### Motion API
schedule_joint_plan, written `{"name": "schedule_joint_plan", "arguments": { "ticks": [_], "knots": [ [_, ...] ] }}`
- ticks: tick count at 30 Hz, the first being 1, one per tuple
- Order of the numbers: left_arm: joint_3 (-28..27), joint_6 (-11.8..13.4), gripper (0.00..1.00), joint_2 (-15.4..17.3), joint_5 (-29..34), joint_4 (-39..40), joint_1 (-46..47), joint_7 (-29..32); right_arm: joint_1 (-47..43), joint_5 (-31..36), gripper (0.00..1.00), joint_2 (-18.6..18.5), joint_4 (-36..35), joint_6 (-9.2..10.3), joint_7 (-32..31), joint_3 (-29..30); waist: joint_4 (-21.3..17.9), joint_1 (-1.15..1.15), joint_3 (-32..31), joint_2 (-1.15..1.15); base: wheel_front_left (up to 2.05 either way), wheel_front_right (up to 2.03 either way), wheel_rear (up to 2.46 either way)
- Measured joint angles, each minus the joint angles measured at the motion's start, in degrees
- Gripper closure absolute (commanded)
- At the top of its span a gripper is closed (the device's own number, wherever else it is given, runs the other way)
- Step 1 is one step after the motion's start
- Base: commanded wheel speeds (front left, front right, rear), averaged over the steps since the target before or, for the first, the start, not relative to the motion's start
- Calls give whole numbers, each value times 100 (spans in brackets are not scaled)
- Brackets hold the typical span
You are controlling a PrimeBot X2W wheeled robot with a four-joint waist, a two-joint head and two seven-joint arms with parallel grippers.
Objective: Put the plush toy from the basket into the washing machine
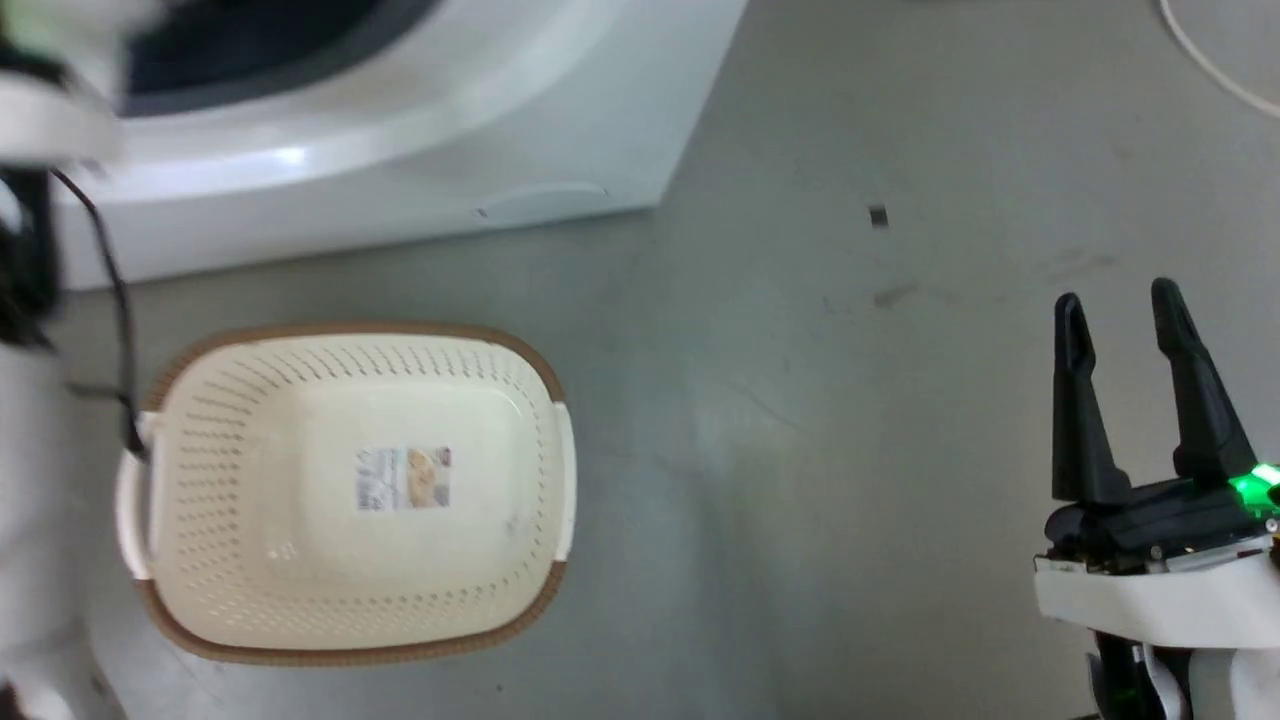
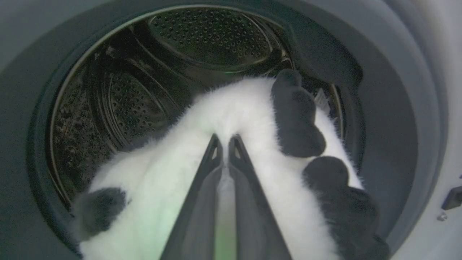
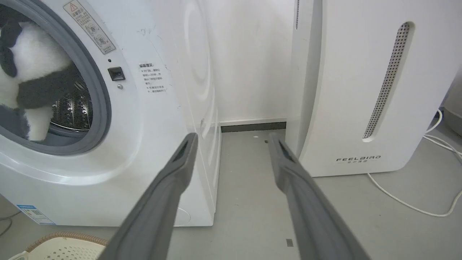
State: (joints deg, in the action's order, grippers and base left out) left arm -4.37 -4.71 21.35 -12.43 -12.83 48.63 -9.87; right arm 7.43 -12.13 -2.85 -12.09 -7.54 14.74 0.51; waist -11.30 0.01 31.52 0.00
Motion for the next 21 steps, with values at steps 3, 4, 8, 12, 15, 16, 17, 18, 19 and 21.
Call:
{"name": "schedule_joint_plan", "arguments": {
  "ticks": [3,4,8,12,15,16,17,18,19,21],
  "knots": [
    [14,-10,100,266,60,-439,775,204,37,-65,0,0,-33,0,0,-22,-127,0,345,0,0,0,0],
    [35,-36,100,366,111,-608,1045,274,48,-80,0,-1,-36,0,0,-42,-168,0,457,0,0,0,0],
    [169,-58,100,676,261,-1254,2016,457,133,-192,0,-1,-34,0,0,-92,-321,0,857,0,0,0,0],
    [370,-56,100,826,460,-1863,2893,587,227,-282,0,-1,-37,0,0,-127,-446,0,1203,0,0,0,0],
    [528,-54,100,928,633,-2390,3311,744,285,-325,0,0,-42,0,0,-167,-535,0,1407,0,0,0,0],
    [602,-54,100,966,695,-2570,3390,804,295,-349,0,-1,-44,0,0,-183,-563,1,1464,0,0,0,0],
    [679,-59,100,1004,760,-2741,3435,855,311,-361,0,-1,-44,0,0,-194,-591,1,1514,0,0,0,0],
    [738,-76,100,1025,798,-2900,3478,898,329,-368,0,-1,-47,0,0,-204,-617,1,1558,0,0,0,0],
    [782,-101,100,1034,822,-3041,3516,943,346,-379,0,-1,-55,0,0,-212,-641,1,1597,0,0,0,0],
    [886,-118,100,1065,879,-3289,3637,1025,364,-409,0,-1,-63,0,0,-215,-677,0,1657,0,0,0,0]
  ]
}}
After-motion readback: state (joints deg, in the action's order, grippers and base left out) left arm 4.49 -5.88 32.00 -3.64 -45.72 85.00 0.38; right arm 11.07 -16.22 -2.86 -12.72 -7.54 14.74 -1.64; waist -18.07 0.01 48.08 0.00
